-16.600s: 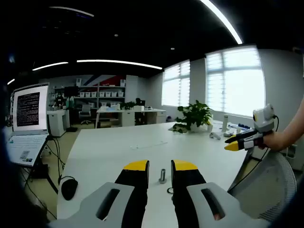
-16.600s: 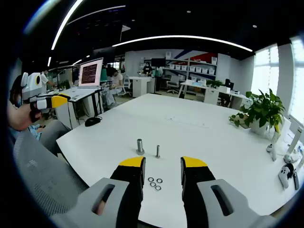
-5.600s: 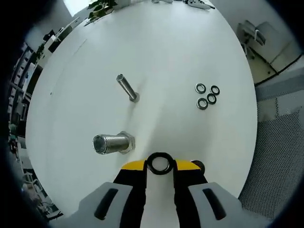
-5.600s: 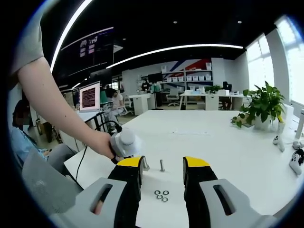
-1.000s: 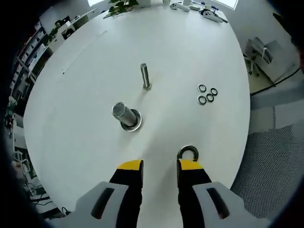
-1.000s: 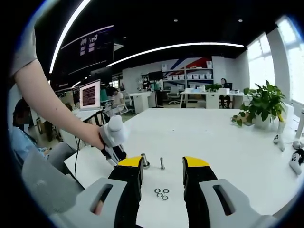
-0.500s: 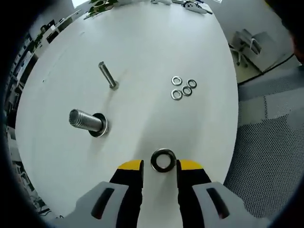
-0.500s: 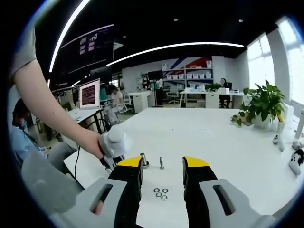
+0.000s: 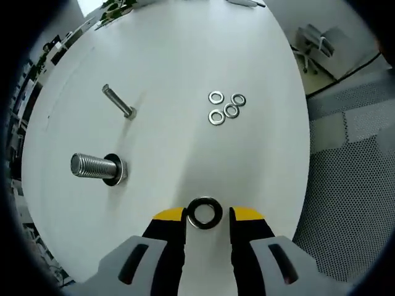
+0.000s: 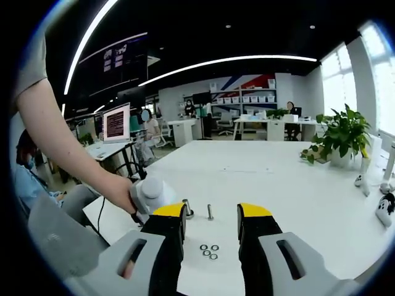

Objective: Place the washer onto the threaded stud by aligning its center hole with the stud, sliding it down to the base, and recovering from edge contact or off-axis alignment until the washer reaches the visible bottom stop.

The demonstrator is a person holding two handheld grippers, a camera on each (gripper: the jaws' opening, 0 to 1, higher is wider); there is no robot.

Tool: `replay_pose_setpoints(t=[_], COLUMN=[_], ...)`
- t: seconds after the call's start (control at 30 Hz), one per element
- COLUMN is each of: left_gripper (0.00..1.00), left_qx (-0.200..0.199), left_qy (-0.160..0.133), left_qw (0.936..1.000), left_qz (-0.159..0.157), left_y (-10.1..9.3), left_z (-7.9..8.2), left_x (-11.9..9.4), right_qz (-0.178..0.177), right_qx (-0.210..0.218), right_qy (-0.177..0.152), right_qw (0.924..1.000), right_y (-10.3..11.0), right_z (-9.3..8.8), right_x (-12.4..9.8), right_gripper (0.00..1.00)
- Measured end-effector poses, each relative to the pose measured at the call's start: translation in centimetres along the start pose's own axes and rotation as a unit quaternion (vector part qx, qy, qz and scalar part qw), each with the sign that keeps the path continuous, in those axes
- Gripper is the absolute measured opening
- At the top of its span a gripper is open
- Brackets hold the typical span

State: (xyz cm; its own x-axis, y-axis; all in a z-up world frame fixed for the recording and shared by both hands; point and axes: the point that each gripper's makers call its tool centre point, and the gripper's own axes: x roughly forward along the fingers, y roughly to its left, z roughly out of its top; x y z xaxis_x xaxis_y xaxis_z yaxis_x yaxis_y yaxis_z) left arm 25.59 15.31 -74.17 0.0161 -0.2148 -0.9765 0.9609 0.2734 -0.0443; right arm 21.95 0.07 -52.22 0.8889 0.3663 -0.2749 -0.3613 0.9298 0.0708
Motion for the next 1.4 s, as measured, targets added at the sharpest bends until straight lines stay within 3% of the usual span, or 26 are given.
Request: replay_pose_setpoints(t=[0.2,0.27,0.37,0.43,0.7,1.4], left_gripper=[0.24,0.25,0.27,0.28,0.28,0.25], left_qx=[0.015,0.040,0.109,0.086,0.077,0.130], left_qy=[-0.004,-0.001,0.008,0.005,-0.001,0.004], left_qw=[0.9999,0.9992,0.9940,0.9962,0.9970,0.9915], left_qz=[-0.002,0.001,0.011,0.011,0.009,-0.007], left_y=[0.04,-0.12,-0.44,-0.46,-0.20,0.15], left_z=[-0.04,-0.12,-0.27,-0.42,-0.32,-0.34], left_x=[-0.06,-0.03,-0.04,-0.07,0.01,0.05], right_qz=[0.000,0.001,0.000,0.000,-0.001,-0.004], right_qx=[0.001,0.001,0.003,0.003,0.002,-0.002], right_qy=[-0.001,-0.001,-0.002,-0.002,-0.003,0.000], right_qw=[1.0000,1.0000,1.0000,1.0000,1.0000,1.0000], right_y=[-0.03,-0.03,-0.07,-0.09,-0.09,-0.17], right_z=[0.03,0.05,0.06,0.08,0.09,0.03], right_x=[0.00,0.00,-0.02,-0.01,-0.02,-0.01], right_gripper=[0.35,0.35,0.35,0.35,0.35,0.35])
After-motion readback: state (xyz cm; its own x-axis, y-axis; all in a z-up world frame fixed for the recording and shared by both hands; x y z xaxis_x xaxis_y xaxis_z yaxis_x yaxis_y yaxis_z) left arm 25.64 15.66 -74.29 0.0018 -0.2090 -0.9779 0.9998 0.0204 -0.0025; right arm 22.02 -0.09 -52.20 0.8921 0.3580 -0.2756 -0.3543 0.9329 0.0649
